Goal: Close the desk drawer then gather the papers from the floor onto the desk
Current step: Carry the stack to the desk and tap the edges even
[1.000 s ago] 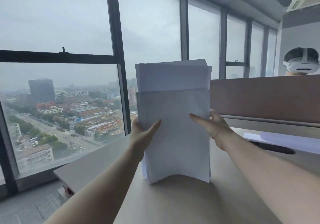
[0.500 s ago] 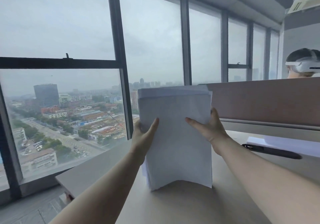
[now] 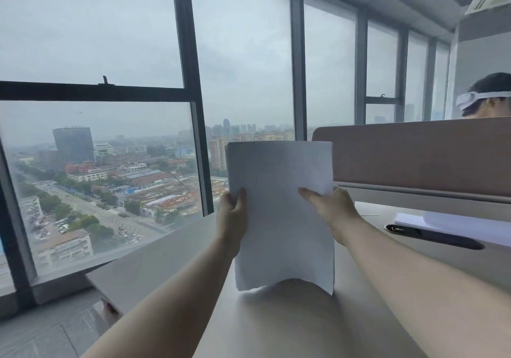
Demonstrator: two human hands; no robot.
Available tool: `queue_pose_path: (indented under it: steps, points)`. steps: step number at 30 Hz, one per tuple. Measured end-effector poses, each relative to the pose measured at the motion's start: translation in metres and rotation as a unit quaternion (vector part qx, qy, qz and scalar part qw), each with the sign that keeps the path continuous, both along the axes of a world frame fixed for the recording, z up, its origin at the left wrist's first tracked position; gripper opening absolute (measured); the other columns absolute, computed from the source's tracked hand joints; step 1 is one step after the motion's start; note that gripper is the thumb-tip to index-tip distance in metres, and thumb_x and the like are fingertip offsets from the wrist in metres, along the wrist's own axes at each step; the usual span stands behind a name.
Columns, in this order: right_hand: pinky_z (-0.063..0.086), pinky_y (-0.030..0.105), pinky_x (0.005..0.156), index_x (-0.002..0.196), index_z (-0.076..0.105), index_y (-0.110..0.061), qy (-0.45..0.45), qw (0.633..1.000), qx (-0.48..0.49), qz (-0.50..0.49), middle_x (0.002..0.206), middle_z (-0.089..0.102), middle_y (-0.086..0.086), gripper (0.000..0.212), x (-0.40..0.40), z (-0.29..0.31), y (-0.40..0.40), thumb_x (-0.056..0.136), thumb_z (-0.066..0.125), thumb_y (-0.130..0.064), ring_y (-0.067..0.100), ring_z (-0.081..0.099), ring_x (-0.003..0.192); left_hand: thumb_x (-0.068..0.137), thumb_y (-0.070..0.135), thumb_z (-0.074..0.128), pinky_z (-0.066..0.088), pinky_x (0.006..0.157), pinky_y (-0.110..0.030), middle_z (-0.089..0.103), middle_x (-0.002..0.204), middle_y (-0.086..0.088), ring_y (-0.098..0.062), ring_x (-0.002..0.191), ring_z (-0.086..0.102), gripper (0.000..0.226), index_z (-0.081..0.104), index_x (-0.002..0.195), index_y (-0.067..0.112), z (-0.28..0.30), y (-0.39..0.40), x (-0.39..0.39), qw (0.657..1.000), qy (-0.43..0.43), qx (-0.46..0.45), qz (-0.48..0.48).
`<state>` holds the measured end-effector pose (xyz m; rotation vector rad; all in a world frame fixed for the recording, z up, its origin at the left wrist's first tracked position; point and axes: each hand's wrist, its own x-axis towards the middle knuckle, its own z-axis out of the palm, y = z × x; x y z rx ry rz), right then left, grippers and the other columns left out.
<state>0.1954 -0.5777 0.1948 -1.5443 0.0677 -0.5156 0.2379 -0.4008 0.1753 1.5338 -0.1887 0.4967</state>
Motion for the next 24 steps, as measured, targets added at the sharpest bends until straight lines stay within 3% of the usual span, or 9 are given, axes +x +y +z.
queue_pose_path:
  steps: [2,5,7,9,12,15,19,22,24]
  points:
    - [0.055,0.039,0.078,0.091,0.073,-0.012,-0.018,0.999,0.0,-0.029,0.097,0.076,0.011,0.024,0.004,0.006,0.001,0.072,0.079,-0.025,0.032,0.07,0.089,0.095,0.033,0.045,0.04,0.055,-0.027,0.05,0.072,0.001,-0.013,0.062,0.047,0.023,0.047,0.075,0.021,0.004,0.005,0.0,0.999,-0.03,-0.019,0.008]
    - [0.056,0.039,0.08,0.088,0.073,-0.015,-0.037,0.999,0.007,-0.011,0.095,0.077,0.007,0.023,0.003,0.012,-0.002,0.069,0.082,-0.024,0.026,0.071,0.084,0.092,0.039,0.049,0.051,0.066,-0.03,0.061,0.087,-0.002,-0.016,0.076,0.06,0.024,0.055,0.095,0.016,0.006,0.013,0.003,0.997,-0.029,-0.04,-0.063]
    - [0.057,0.034,0.083,0.1,0.072,-0.017,-0.031,0.999,-0.004,0.038,0.098,0.077,0.001,0.036,-0.003,0.008,-0.005,0.067,0.085,-0.023,0.019,0.073,0.088,0.085,0.044,0.057,0.055,0.065,-0.029,0.066,0.098,-0.009,-0.015,0.08,0.066,0.042,0.057,0.109,0.01,0.002,0.019,0.003,0.993,0.007,-0.027,-0.112]
    - [0.055,0.028,0.079,0.107,0.067,-0.019,-0.006,0.997,-0.016,0.078,0.099,0.076,-0.002,0.041,-0.008,-0.003,-0.008,0.07,0.084,-0.02,0.013,0.071,0.089,0.085,0.035,0.063,0.053,0.057,-0.02,0.069,0.098,-0.008,-0.007,0.073,0.069,0.027,0.061,0.103,0.014,-0.014,0.022,0.001,0.986,0.052,0.009,-0.158]
    - [0.051,0.028,0.084,0.093,0.06,-0.022,0.049,0.993,-0.035,0.105,0.098,0.072,-0.003,0.031,-0.014,-0.026,-0.006,0.072,0.082,-0.013,0.014,0.068,0.088,0.086,0.033,0.062,0.05,0.065,-0.024,0.065,0.109,0.0,-0.007,0.086,0.064,0.033,0.051,0.114,0.02,-0.041,0.016,-0.003,0.964,0.169,0.032,-0.202]
    - [0.05,0.031,0.088,0.087,0.06,-0.023,0.066,0.992,-0.03,0.107,0.099,0.072,0.002,0.025,-0.007,-0.039,-0.002,0.077,0.077,-0.007,0.018,0.067,0.087,0.093,0.032,0.05,0.052,0.073,-0.028,0.063,0.103,-0.002,-0.015,0.089,0.061,0.019,0.049,0.108,0.019,-0.05,0.008,0.01,0.973,0.157,0.021,-0.167]
    - [0.05,0.032,0.093,0.104,0.063,-0.013,0.087,0.994,-0.021,0.065,0.106,0.07,0.005,0.024,0.007,-0.044,-0.007,0.083,0.072,-0.015,0.022,0.065,0.098,0.085,0.044,0.042,0.049,0.097,-0.048,0.061,0.119,-0.016,-0.03,0.107,0.061,0.052,0.051,0.119,0.005,-0.062,0.008,0.037,0.981,0.155,0.054,-0.1]
    - [0.05,0.04,0.098,0.109,0.065,-0.008,0.094,0.994,-0.011,0.052,0.108,0.07,0.01,0.023,0.013,-0.045,-0.009,0.086,0.068,-0.012,0.028,0.067,0.1,0.079,0.045,0.043,0.052,0.093,-0.048,0.063,0.115,-0.021,-0.032,0.102,0.064,0.055,0.054,0.113,0.003,-0.072,0.014,0.063,0.981,0.152,0.082,-0.082]
    - [0.052,0.04,0.095,0.114,0.065,-0.006,0.095,0.994,-0.007,0.045,0.106,0.07,0.011,0.026,0.018,-0.047,-0.009,0.088,0.065,-0.009,0.029,0.067,0.097,0.077,0.041,0.046,0.052,0.078,-0.039,0.065,0.099,-0.019,-0.026,0.085,0.061,0.044,0.057,0.098,0.004,-0.062,0.015,0.062,0.982,0.139,0.112,-0.06]
